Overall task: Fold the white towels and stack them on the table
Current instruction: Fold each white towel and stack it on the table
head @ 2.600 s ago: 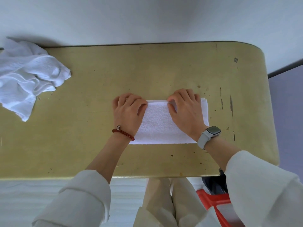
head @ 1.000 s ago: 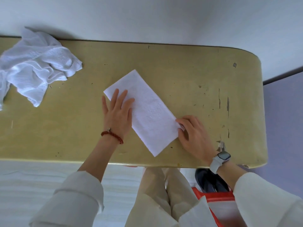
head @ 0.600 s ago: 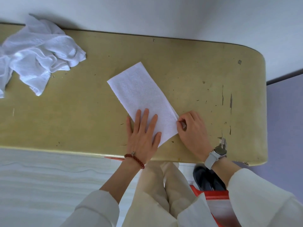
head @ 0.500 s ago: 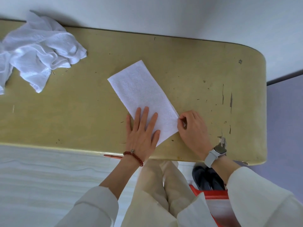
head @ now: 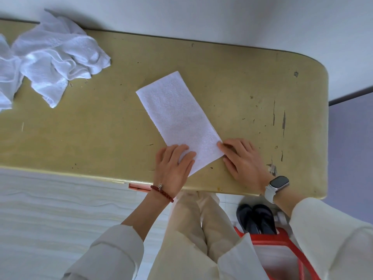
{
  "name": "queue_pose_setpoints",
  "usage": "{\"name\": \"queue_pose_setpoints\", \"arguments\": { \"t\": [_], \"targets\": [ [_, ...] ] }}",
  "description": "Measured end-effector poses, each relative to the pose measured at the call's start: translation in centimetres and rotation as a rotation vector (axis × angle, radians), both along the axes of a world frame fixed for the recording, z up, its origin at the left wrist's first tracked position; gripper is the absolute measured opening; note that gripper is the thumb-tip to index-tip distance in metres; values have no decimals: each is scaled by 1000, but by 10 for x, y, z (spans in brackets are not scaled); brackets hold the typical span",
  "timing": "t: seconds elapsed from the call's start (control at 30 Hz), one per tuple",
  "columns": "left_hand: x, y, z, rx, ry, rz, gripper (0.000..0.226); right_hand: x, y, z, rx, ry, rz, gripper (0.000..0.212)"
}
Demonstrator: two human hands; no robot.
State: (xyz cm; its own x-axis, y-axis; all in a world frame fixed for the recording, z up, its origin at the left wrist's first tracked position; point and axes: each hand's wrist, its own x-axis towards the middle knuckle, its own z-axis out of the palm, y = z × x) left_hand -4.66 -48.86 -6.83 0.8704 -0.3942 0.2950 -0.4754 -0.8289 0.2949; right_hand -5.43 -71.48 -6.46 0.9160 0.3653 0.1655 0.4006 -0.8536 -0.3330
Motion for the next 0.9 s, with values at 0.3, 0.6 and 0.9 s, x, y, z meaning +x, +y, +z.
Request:
{"name": "queue_pose_setpoints", "arguments": {
  "t": [0.3,0.6,0.9],
  "targets": [
    [-12,-10,3,9,110,138,43,11,8,0,60,-61,3,25],
    [-2,-5,11,-105,-21,84,21,18,18,24,124,-64,6,17],
    [5,2,42,-140,-32,-2,16,2,22,17,151,91,38,27]
  ]
}}
